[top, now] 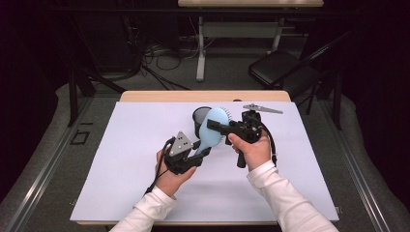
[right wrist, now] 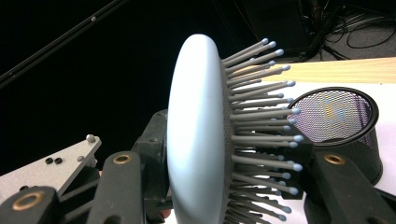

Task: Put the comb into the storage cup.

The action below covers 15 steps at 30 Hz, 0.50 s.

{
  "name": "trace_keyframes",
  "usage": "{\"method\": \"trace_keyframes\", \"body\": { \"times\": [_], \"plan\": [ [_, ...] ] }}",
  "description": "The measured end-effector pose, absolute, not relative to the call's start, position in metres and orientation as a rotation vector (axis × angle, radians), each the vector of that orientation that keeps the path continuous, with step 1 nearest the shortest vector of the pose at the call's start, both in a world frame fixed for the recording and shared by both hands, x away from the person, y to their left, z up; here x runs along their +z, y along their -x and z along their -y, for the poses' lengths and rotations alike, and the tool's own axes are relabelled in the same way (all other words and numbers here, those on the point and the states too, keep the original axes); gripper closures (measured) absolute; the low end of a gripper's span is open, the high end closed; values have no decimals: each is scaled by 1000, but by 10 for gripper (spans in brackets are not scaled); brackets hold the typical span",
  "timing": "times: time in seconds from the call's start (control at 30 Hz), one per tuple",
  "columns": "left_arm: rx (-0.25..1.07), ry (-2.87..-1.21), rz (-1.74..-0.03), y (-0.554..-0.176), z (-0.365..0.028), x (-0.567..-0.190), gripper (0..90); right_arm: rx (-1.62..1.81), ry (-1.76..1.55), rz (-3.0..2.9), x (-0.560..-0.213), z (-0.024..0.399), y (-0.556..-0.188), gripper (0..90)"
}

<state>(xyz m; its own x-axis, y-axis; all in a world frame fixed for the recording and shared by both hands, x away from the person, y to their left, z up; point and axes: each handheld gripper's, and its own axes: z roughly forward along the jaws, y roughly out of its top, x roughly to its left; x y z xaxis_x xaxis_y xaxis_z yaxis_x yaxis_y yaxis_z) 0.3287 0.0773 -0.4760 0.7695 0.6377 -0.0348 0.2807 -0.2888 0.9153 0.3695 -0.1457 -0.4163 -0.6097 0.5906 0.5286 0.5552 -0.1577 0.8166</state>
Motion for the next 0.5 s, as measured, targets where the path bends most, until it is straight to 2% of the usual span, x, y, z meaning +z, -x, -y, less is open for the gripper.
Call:
{"method": "trace_keyframes", "body": {
  "times": [0.5],
  "plan": [
    [403, -1832, -713, -330, -84, -473, 367, 1925, -1390, -1997, -416, 151, -373, 485]
  ]
}}
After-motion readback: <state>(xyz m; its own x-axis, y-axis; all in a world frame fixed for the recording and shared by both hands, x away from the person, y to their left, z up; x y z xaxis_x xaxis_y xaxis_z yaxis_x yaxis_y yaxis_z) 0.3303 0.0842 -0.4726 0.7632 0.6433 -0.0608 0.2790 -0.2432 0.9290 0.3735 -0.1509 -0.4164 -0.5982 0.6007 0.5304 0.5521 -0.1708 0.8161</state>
